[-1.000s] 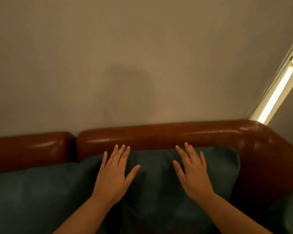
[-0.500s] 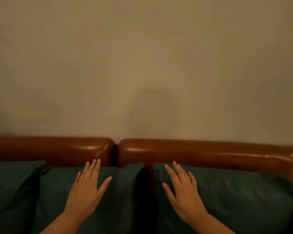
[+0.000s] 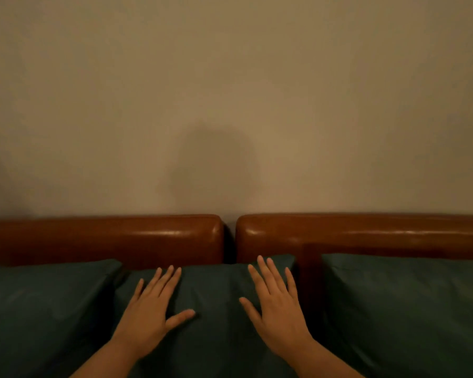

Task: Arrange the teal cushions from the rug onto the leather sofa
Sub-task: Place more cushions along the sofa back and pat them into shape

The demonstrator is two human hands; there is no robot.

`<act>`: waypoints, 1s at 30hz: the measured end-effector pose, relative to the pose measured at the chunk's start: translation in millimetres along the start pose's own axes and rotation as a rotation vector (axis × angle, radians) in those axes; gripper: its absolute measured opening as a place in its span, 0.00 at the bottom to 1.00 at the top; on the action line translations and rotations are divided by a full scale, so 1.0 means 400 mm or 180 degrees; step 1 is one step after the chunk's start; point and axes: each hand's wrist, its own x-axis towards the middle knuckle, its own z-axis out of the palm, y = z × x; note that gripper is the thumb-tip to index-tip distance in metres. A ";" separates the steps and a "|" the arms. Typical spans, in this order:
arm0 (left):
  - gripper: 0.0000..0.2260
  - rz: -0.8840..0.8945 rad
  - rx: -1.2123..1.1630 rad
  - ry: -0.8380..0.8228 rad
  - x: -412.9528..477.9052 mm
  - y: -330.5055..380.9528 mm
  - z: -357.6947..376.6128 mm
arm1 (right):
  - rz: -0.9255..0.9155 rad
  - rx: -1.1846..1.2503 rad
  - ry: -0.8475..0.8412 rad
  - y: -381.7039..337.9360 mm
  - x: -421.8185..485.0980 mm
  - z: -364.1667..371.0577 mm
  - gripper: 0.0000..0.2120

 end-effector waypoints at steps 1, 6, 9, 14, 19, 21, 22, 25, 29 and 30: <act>0.52 0.0158 0.0112 -0.0135 0.004 -0.025 -0.001 | -0.0109 -0.0018 -0.0199 -0.020 0.014 0.012 0.34; 0.64 0.0499 0.0350 -0.0650 0.036 -0.118 -0.030 | -0.0348 0.0092 -0.1000 -0.062 0.077 0.089 0.60; 0.67 0.0600 0.0398 -0.0872 0.053 -0.147 -0.038 | -0.0268 0.0114 -0.1191 -0.046 0.104 0.100 0.67; 0.65 0.0567 0.0319 -0.0800 0.048 -0.151 -0.009 | -0.0258 0.0042 -0.1277 -0.046 0.100 0.111 0.66; 0.64 0.0535 0.0303 -0.0780 0.044 -0.140 -0.002 | -0.0126 0.0039 -0.1182 -0.065 0.083 0.094 0.63; 0.65 0.0669 0.0302 -0.0744 0.039 -0.137 -0.013 | -0.0104 -0.0039 -0.1205 -0.064 0.074 0.074 0.62; 0.65 0.0780 0.0292 -0.0695 0.038 -0.135 -0.022 | -0.0093 -0.0093 -0.1200 -0.060 0.065 0.065 0.62; 0.65 0.1010 0.0276 -0.0565 0.042 -0.118 -0.037 | 0.0000 -0.0132 -0.1185 -0.037 0.032 0.046 0.62; 0.58 0.1171 0.0463 -0.0205 0.023 -0.085 -0.058 | 0.0146 -0.0167 -0.1126 -0.044 -0.002 0.038 0.62; 0.56 0.1236 0.0570 -0.0052 0.011 -0.081 -0.067 | 0.0170 -0.0186 -0.1127 -0.056 -0.006 0.033 0.61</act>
